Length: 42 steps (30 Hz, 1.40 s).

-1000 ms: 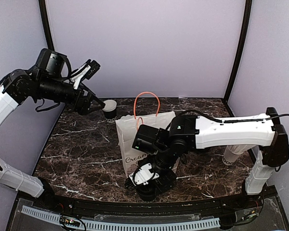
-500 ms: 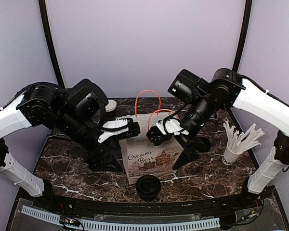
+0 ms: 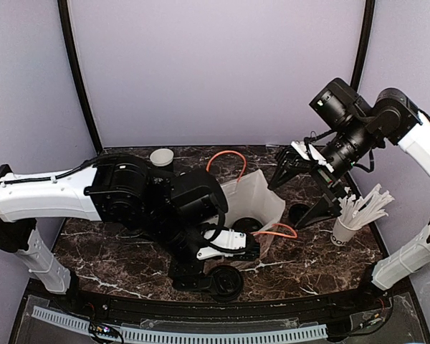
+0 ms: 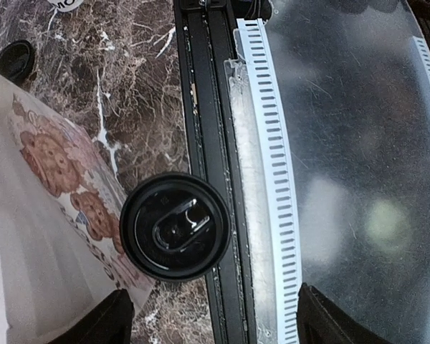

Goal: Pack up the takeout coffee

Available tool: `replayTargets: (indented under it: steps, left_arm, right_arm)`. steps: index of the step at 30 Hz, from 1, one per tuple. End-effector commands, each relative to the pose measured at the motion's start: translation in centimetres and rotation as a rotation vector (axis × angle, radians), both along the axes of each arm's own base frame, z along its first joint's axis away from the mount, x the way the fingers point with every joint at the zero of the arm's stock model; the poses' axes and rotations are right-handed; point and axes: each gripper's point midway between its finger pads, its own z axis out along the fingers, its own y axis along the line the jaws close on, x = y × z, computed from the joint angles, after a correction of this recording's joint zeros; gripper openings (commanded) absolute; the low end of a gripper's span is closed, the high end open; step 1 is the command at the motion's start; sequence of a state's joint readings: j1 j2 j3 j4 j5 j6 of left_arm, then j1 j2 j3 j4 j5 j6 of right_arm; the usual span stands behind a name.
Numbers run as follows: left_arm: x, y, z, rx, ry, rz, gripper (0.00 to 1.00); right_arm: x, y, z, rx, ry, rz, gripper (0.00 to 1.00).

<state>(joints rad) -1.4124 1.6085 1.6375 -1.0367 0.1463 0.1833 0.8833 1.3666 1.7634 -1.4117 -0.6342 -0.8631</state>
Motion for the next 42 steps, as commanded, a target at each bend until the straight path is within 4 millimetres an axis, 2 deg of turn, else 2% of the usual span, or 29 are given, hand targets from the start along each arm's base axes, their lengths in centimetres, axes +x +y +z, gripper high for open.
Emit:
replayTargets:
  steps: [1, 9, 11, 15, 17, 19, 22, 23, 26, 27, 32, 36, 42]
  left_arm:
    - [0.6, -1.8, -0.5, -0.029, -0.048, -0.039, 0.82]
    - [1.2, -2.8, -2.6, 0.002, -0.084, -0.05, 0.87]
    - [1.7, -2.8, -1.8, -0.021, -0.115, -0.034, 0.87]
    - [3.6, -1.1, 2.4, -0.095, -0.231, 0.047, 0.87]
    - [3.4, -0.1, 3.9, -0.122, -0.228, 0.057, 0.86]
    - [2.2, 0.2, 4.2, -0.146, -0.164, 0.043, 0.84]
    - [-0.5, -0.4, 2.8, -0.132, -0.068, -0.027, 0.84]
    - [-1.3, -0.9, 1.7, -0.105, -0.062, -0.06, 0.84]
    - [-2.5, -2.0, 0.1, -0.058, -0.06, -0.115, 0.84]
    - [-2.3, -2.4, -0.9, -0.033, -0.076, -0.127, 0.84]
    - [-1.0, -3.7, -3.2, 0.022, -0.156, -0.146, 0.87]
    - [1.8, -3.4, -5.1, 0.12, -0.241, -0.063, 0.9]
    - [3.2, -2.8, -5.9, 0.137, -0.212, -0.018, 0.92]
  right_arm:
    - [-0.8, 0.4, 1.1, 0.046, 0.036, 0.041, 0.99]
    - [0.5, 0.2, 1.5, 0.056, -0.031, -0.022, 0.99]
    - [0.9, 0.3, 1.8, 0.069, -0.037, -0.036, 0.98]
    - [1.6, 0.4, 2.0, 0.067, -0.064, -0.06, 0.98]
    - [2.0, 0.5, 2.0, 0.065, -0.07, -0.075, 0.99]
    - [2.5, 0.6, 2.0, 0.063, -0.076, -0.086, 0.98]
    - [3.2, 0.8, 2.1, 0.067, -0.08, -0.1, 0.98]
    - [3.6, 0.8, 2.1, 0.07, -0.082, -0.11, 0.99]
    - [4.7, 0.9, 2.0, 0.075, -0.085, -0.14, 0.98]
    - [5.0, 0.9, 1.9, 0.076, -0.083, -0.148, 0.99]
    - [5.5, 0.6, 1.3, 0.065, -0.068, -0.17, 0.99]
    - [5.7, 0.3, 0.7, 0.047, -0.07, -0.186, 0.98]
    - [5.8, 0.5, 0.2, 0.036, -0.061, -0.183, 0.98]
